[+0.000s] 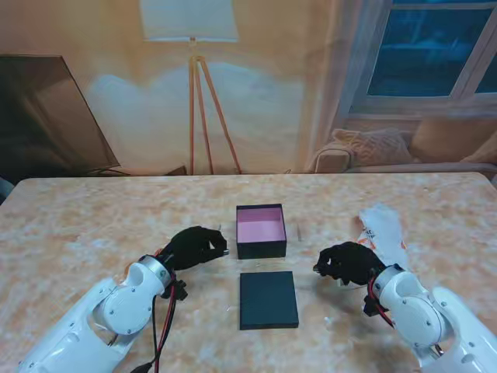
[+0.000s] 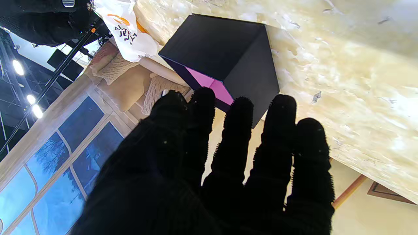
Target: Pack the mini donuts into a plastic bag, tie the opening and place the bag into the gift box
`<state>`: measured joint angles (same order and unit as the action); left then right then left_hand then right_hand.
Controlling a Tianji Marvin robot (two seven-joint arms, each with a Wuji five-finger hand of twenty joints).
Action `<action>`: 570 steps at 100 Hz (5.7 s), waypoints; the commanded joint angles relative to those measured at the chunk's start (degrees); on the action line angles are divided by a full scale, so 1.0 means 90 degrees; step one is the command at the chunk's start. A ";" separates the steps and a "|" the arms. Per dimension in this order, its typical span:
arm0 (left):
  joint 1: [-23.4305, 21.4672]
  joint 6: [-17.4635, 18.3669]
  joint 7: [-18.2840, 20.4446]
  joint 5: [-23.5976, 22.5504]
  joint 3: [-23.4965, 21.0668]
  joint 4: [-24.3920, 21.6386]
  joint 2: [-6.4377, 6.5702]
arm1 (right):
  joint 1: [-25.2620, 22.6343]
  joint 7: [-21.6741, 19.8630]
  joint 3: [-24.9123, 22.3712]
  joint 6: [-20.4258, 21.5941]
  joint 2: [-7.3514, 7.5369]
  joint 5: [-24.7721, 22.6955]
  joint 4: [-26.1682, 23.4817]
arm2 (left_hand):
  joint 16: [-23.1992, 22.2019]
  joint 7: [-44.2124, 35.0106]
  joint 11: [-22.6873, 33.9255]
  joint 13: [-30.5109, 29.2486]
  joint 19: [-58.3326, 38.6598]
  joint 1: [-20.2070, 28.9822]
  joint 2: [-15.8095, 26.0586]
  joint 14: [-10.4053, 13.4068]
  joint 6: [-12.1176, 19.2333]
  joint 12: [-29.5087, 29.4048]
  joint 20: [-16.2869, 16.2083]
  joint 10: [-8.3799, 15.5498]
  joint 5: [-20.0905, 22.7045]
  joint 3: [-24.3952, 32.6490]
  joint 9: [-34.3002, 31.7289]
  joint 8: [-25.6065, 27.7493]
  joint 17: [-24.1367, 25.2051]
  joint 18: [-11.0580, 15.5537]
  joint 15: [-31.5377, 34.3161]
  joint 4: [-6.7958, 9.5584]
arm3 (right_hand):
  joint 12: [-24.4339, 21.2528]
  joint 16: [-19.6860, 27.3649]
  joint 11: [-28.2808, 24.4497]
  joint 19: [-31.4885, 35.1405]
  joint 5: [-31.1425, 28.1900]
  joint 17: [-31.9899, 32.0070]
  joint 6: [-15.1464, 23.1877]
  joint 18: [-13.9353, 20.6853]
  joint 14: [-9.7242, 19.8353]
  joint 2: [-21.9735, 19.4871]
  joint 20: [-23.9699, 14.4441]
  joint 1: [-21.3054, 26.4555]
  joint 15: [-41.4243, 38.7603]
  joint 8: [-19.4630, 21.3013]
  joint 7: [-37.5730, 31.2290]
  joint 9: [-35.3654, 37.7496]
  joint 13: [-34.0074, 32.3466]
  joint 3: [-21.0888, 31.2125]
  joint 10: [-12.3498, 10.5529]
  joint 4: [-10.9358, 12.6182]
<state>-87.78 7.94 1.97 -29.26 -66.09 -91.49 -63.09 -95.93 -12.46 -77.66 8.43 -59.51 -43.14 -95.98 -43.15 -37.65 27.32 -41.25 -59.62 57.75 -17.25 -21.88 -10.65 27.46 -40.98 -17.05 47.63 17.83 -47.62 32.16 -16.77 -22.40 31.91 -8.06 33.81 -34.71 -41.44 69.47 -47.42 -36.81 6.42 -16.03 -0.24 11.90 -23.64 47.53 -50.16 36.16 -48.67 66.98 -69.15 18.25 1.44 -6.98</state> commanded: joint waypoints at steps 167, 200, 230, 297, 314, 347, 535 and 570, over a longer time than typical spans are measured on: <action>0.0023 -0.0119 0.0109 0.0008 0.0023 -0.0020 -0.0007 | -0.1359 -0.1760 -0.1368 -0.1401 0.0064 -0.2651 -0.1762 | -0.0085 0.0000 0.0031 0.0022 0.0003 0.0166 0.0141 -0.0120 0.0113 0.0070 0.0070 0.0035 -0.0092 -0.0180 -0.0014 -0.0034 0.0086 -0.0020 0.0093 0.0107 | 0.1265 -0.1178 -0.1016 0.0386 -0.0633 0.0001 -0.0808 -0.0008 0.0104 -0.1101 -0.0329 -0.0213 -0.2121 0.0134 0.1408 0.0017 -0.0071 -0.1404 0.0069 0.0520; 0.0042 -0.0160 0.0105 0.0002 0.0049 -0.0008 -0.0010 | -0.1316 -0.2298 -0.1198 -0.2153 0.0038 -0.3368 -0.1652 | -0.0087 -0.0011 0.0034 0.0020 0.0012 0.0169 0.0143 -0.0121 0.0113 0.0072 0.0071 0.0036 -0.0094 -0.0180 -0.0014 -0.0034 0.0099 -0.0026 0.0094 0.0108 | 0.1480 -0.1320 -0.1127 0.0435 -0.0607 0.0052 -0.1132 0.0007 0.0169 -0.1226 -0.0301 -0.0510 -0.2435 0.0137 0.1890 -0.0070 -0.0024 -0.1733 0.0067 0.0542; 0.0035 -0.0163 0.0108 -0.0012 0.0042 -0.0015 -0.0007 | -0.1002 -0.2830 -0.0936 -0.2567 0.0064 -0.3489 -0.1386 | -0.0085 -0.0006 0.0026 0.0029 0.0014 0.0168 0.0146 -0.0127 0.0108 0.0068 0.0071 0.0029 -0.0095 -0.0185 -0.0004 -0.0040 0.0101 -0.0026 0.0088 0.0104 | 0.1487 -0.1365 -0.0585 -0.0073 0.0032 0.0510 -0.0973 0.0040 0.0012 -0.1177 -0.0258 -0.0792 -0.1882 -0.0009 0.2519 -0.0736 0.0688 -0.1903 0.0282 0.0546; 0.0031 -0.0169 0.0123 -0.0033 0.0042 -0.0027 -0.0002 | -0.0189 -0.2475 -0.0322 -0.3165 0.0129 -0.2909 -0.0522 | -0.0082 0.0002 0.0019 0.0036 0.0021 0.0175 0.0096 -0.0124 0.0109 0.0065 0.0073 0.0036 -0.0115 -0.0194 0.0008 -0.0037 0.0104 -0.0018 0.0082 0.0098 | 0.1694 -0.1551 -0.0545 0.0006 0.0207 0.0511 -0.1477 -0.0049 0.0059 -0.1460 -0.0592 -0.1249 -0.1914 -0.0124 0.2850 -0.0878 0.0702 -0.2027 0.0369 0.0530; 0.0031 -0.0168 0.0125 -0.0038 0.0041 -0.0026 -0.0001 | 0.0018 -0.2559 -0.0128 -0.3350 0.0142 -0.2929 -0.0357 | -0.0082 0.0003 0.0015 0.0039 0.0020 0.0191 0.0068 -0.0112 0.0119 0.0064 0.0072 0.0043 -0.0118 -0.0179 0.0018 -0.0040 0.0102 -0.0023 0.0082 0.0098 | 0.1678 -0.1485 -0.0620 0.0039 0.0130 0.0443 -0.1406 0.0016 0.0143 -0.1212 -0.0562 -0.1011 -0.1919 -0.0064 0.2774 -0.0847 0.0649 -0.1992 0.0284 0.0537; 0.0018 -0.0153 0.0121 -0.0054 0.0028 -0.0032 0.0001 | 0.0301 -0.2557 0.0144 -0.3630 0.0168 -0.2718 -0.0117 | -0.0081 -0.0008 0.0017 0.0036 0.0017 0.0218 0.0001 -0.0100 0.0124 0.0064 0.0072 0.0042 -0.0143 -0.0149 0.0022 -0.0044 0.0090 -0.0002 0.0085 0.0093 | 0.1675 -0.1437 -0.0752 0.0139 0.0069 0.0416 -0.0755 0.0250 0.0429 -0.0517 -0.0577 -0.0480 -0.1986 0.0291 0.2331 -0.0943 0.0634 -0.1724 0.0044 0.0593; 0.0010 -0.0135 0.0122 -0.0040 0.0022 -0.0035 0.0001 | 0.0345 -0.2118 -0.0051 -0.2917 0.0212 -0.0986 0.0023 | -0.0082 0.0066 0.0007 0.0041 0.0030 0.0143 0.0044 -0.0113 0.0125 0.0058 0.0078 0.0036 -0.0170 -0.0087 0.0032 -0.0067 0.0112 -0.0010 0.0085 0.0073 | -0.0318 0.0242 0.2063 -0.1563 0.0736 0.2300 -0.1185 0.0162 -0.0680 0.1133 -0.0367 -0.1095 0.2361 0.0105 0.2556 -0.3061 0.3306 0.1605 0.0897 0.0332; 0.0004 -0.0119 0.0119 -0.0082 0.0015 -0.0039 0.0006 | 0.0493 -0.2579 0.0036 -0.2323 0.0270 -0.1918 0.0141 | -0.0070 0.0050 -0.0005 0.0062 0.0074 0.0213 -0.0089 -0.0083 0.0141 0.0055 0.0096 0.0046 -0.0194 -0.0062 0.0061 -0.0047 0.0147 0.0005 0.0060 0.0074 | -0.0239 0.0456 0.1860 -0.1778 0.0957 0.1715 -0.0725 0.0922 -0.0128 0.2788 -0.0008 -0.1321 0.2555 0.1151 0.2058 -0.3582 0.3267 0.3508 0.0556 0.0087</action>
<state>-87.44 6.73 2.22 -29.80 -65.87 -91.40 -63.03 -91.50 -35.42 -78.11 -12.35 -56.70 -59.87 -95.70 -43.14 -37.65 27.32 -41.25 -59.62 57.79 -17.32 -21.88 -10.61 27.46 -40.98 -17.05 47.54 17.12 -47.62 32.16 -16.59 -22.41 31.91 -8.04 32.23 -31.68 -24.88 53.14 -38.15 -20.20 -1.95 -9.03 -2.48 33.92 -24.79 35.50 -26.61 44.40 -27.39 36.19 -39.12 47.72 7.99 -5.64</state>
